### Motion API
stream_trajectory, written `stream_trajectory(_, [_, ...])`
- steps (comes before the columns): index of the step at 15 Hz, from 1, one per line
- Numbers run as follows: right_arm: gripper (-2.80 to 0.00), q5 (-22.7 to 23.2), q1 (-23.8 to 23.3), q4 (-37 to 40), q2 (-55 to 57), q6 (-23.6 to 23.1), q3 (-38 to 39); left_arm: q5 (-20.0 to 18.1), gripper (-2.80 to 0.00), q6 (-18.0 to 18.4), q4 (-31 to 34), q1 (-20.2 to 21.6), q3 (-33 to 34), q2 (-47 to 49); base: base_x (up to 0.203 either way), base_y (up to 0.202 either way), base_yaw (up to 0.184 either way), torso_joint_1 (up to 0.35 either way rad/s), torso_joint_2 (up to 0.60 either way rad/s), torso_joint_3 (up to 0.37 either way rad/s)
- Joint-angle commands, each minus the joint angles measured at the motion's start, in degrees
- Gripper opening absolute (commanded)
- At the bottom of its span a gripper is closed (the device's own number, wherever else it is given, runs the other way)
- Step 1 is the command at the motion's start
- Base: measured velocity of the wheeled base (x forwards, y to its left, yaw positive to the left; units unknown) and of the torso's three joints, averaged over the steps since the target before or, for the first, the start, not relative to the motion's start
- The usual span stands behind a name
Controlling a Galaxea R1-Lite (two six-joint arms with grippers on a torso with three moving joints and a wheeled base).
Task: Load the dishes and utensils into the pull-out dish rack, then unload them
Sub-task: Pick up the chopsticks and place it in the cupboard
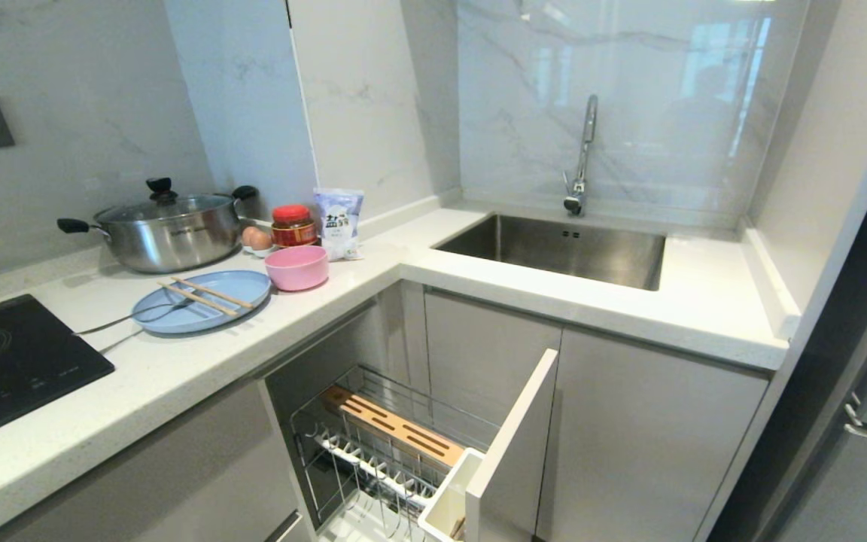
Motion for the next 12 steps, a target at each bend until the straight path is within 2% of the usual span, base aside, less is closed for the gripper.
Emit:
stream_trajectory(1, [-2.80, -0.08, -0.04, -0.02, -0.24, 0.03, 0.00, -0.02, -2.80, 0.06, -0.01, 0.01, 0.02, 0.11, 0.000, 0.000, 0.000, 0.000, 0.00, 0.000])
stream_trajectory(9, [-2.80, 0.01, -0.03, -0.02, -0.24, 0.03, 0.00, -0.11, -2.80, -0.20, 0.07, 0.01, -0.06, 0.11, 0.000, 0.000, 0.000, 0.000, 0.00, 0.000])
stream_trajectory(12, [-2.80, 0.01, -0.04, -0.02, -0.24, 0.03, 0.00, 1.43, -2.80, -3.94, 0.42, 0.01, -0.06, 0.11, 0.000, 0.000, 0.000, 0.000, 0.00, 0.000])
